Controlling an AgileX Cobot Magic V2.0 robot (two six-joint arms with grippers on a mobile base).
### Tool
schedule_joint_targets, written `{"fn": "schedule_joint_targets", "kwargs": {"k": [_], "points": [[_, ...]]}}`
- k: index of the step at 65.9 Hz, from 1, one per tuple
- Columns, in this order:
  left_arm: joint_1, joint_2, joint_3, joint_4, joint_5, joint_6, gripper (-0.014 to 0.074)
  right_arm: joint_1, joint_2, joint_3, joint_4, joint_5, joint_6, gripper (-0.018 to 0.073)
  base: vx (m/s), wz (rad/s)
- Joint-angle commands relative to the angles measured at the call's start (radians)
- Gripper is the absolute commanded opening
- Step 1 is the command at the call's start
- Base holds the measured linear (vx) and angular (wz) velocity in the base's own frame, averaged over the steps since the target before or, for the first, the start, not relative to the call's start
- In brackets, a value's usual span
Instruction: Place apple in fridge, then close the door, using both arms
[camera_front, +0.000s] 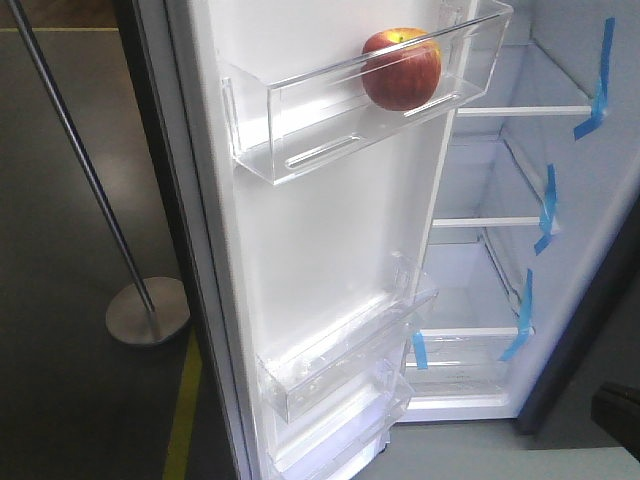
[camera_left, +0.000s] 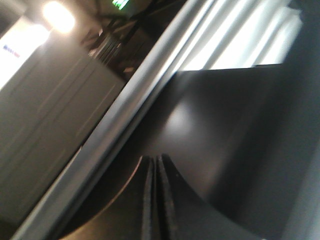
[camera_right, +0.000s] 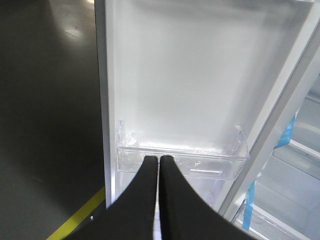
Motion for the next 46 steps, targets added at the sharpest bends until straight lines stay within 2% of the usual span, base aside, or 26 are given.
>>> {"fn": "schedule_joint_targets", "kwargs": {"k": [1, 10, 19, 29, 39, 46], "points": [[-0.006, 0.100, -0.113, 0.036, -0.054, -0.099, 0.0041, -0.003, 0.009, -0.023, 0.031, -0.068, -0.001, -0.0003, 0.00, 0.00], [-0.006, 0.217, -0.213, 0.187, -0.063, -0.236, 0.0142, -0.003, 0.009, -0.023, 0.033, -0.079, -0.001, -0.0003, 0.00, 0.00], [-0.006, 0.310, -0.302, 0.342, -0.078, -0.435, 0.0307, -0.003, 0.009, -0.023, 0.034, -0.079, -0.001, -0.0003, 0.00, 0.00], [-0.006, 0.402, -0.390, 0.507, -0.169, -0.628, 0.0438, -0.003, 0.009, -0.023, 0.033, -0.080, -0.001, -0.0003, 0.00, 0.00], [-0.014, 0.460, -0.446, 0.587, -0.253, -0.711, 0.0451, -0.003, 0.009, -0.023, 0.033, -0.080, -0.001, -0.0003, 0.00, 0.00], [-0.038, 0.476, -0.453, 0.590, -0.280, -0.731, 0.0449, -0.003, 0.009, -0.023, 0.034, -0.080, -0.001, -0.0003, 0.00, 0.00]]}}
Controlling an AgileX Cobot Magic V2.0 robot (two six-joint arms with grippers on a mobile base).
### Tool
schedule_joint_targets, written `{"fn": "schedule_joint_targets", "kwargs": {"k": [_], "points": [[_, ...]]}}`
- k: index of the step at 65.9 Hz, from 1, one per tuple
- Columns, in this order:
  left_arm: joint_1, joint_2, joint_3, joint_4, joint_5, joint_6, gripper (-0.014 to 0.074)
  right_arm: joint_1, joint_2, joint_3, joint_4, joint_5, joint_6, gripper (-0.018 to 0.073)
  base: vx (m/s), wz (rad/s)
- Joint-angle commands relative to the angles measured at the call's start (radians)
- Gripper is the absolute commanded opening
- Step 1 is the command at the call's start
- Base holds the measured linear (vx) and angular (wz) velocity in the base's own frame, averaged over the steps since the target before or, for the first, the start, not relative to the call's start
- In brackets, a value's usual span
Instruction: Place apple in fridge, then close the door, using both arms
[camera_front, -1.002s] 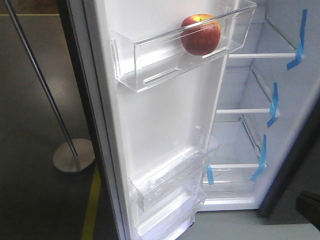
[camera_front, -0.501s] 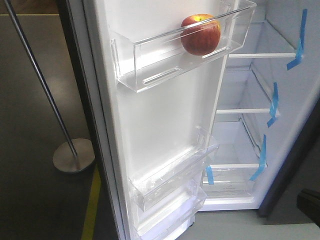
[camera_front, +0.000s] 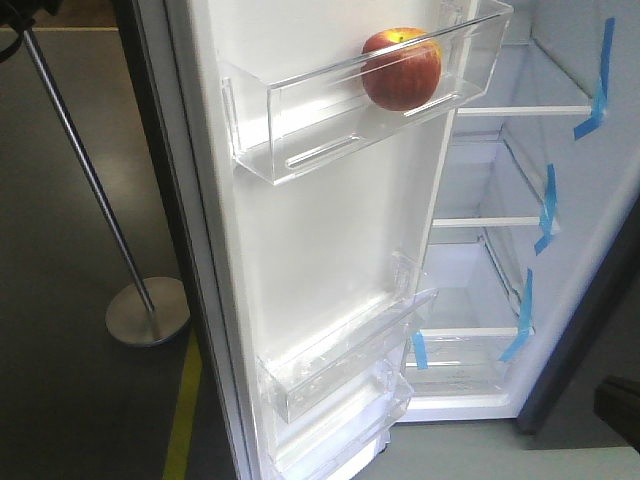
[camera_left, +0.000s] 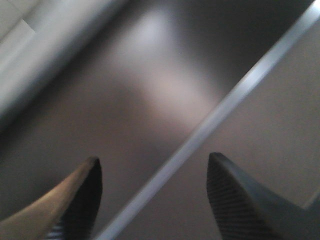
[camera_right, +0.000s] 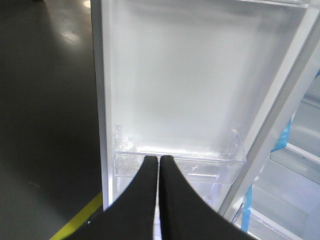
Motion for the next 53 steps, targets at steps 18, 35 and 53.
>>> {"fn": "schedule_joint_targets", "kwargs": {"k": [18, 35, 53], "points": [[-0.109, -0.028, -0.038, 0.023, -0.131, -0.034, 0.0449, -0.003, 0.009, -0.023, 0.032, -0.062, -0.003, -0.0003, 0.00, 0.00], [-0.245, -0.028, -0.038, 0.025, -0.236, -0.039, 0.0449, -0.003, 0.009, -0.023, 0.032, -0.063, -0.003, -0.0003, 0.00, 0.00], [-0.446, -0.028, -0.038, 0.025, -0.234, -0.029, 0.0449, -0.003, 0.009, -0.023, 0.032, -0.109, -0.003, -0.0003, 0.00, 0.00]]}}
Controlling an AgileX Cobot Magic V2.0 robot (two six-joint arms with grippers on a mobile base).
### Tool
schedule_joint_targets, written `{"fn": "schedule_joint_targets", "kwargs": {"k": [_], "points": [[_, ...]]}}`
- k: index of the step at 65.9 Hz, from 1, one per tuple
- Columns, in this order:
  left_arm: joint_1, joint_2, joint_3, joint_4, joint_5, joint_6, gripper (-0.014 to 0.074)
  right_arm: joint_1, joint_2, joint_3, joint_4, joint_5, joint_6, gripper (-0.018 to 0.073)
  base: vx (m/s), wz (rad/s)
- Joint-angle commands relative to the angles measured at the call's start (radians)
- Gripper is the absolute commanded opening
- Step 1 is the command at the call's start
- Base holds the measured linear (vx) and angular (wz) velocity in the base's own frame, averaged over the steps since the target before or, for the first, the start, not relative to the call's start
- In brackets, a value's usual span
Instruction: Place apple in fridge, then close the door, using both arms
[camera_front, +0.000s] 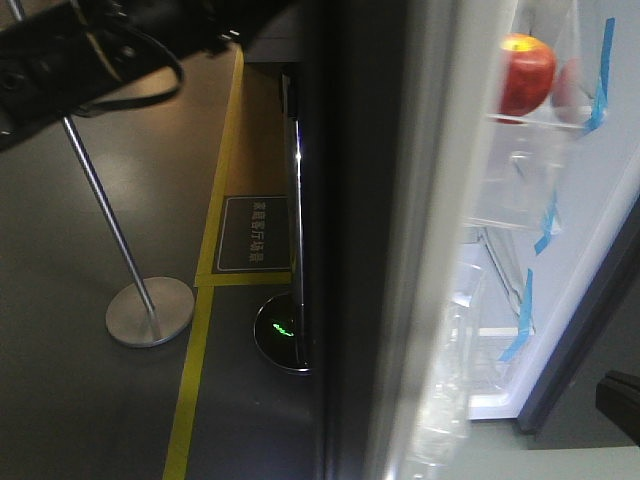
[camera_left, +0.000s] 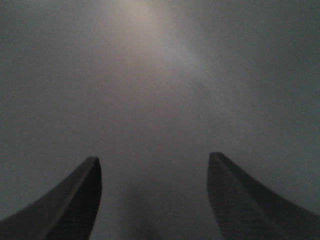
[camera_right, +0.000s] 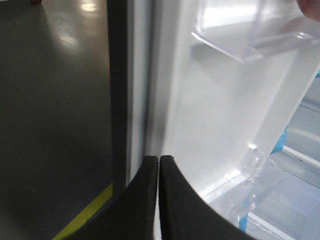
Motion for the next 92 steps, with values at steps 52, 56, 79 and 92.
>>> {"fn": "schedule_joint_targets", "kwargs": {"k": [52, 56, 79, 92], "points": [[-0.095, -0.191, -0.029, 0.684, 0.299, -0.041, 0.0449, -0.003, 0.260, -0.127, 0.023, -0.565, -0.005, 0.0458, 0.00, 0.00], [-0.095, -0.207, -0.029, 0.684, 0.323, -0.040, 0.0449, -0.003, 0.316, -0.141, 0.023, -0.642, -0.005, 0.0493, 0.00, 0.00], [-0.095, -0.231, -0.027, 0.684, 0.376, -0.039, 0.0449, -0.004, 0.658, -0.324, 0.025, -0.899, -0.026, 0.0507, 0.00, 0.00], [-0.095, -0.231, -0.027, 0.684, 0.407, -0.039, 0.0449, -0.014, 0.819, -0.419, 0.040, -1.004, -0.057, 0.0507, 0.00, 0.00]]}}
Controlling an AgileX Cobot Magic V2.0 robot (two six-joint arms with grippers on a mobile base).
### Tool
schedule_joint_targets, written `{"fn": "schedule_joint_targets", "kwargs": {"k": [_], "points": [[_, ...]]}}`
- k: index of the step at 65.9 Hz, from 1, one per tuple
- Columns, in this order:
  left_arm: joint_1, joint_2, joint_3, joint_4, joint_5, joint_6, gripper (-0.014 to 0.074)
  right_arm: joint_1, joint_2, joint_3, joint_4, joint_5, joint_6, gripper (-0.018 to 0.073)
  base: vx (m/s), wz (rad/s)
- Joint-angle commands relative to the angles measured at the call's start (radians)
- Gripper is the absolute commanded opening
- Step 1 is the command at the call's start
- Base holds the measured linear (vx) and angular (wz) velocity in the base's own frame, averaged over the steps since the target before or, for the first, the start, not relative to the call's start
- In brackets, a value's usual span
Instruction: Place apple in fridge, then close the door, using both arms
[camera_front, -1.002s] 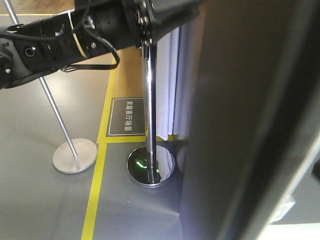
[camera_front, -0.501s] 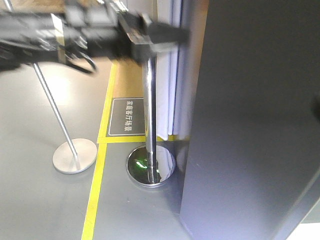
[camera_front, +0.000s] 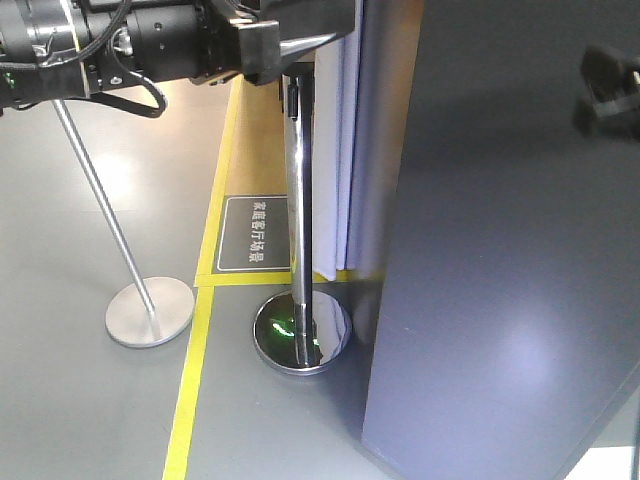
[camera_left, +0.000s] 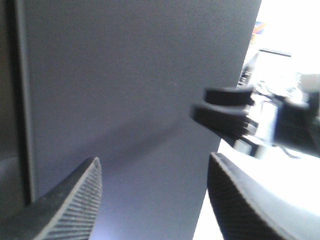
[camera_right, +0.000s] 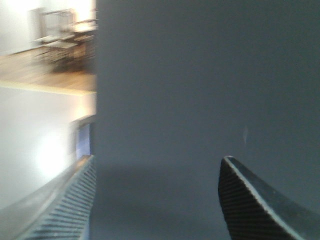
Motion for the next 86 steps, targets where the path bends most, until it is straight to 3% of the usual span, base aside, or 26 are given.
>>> {"fn": "schedule_joint_targets", "kwargs": {"k": [1, 13, 46, 86], "points": [[-0.005, -0.034, -0.027, 0.021, 0.046, -0.011, 0.0449, -0.017, 0.052, -0.076, 0.009, -0.103, -0.022, 0.0507, 0.00, 0.00], [-0.005, -0.034, -0.027, 0.021, 0.072, 0.004, 0.0449, -0.065, 0.152, -0.141, 0.065, -0.123, -0.045, 0.0507, 0.00, 0.00], [-0.005, -0.034, -0.027, 0.021, 0.129, 0.004, 0.0449, -0.102, 0.347, -0.295, 0.184, -0.122, -0.247, 0.0507, 0.00, 0.00], [-0.005, -0.033, -0.021, 0.021, 0.244, 0.006, 0.0449, -0.102, 0.525, -0.553, 0.262, 0.001, -0.317, 0.0472, 0.00, 0.00]]}}
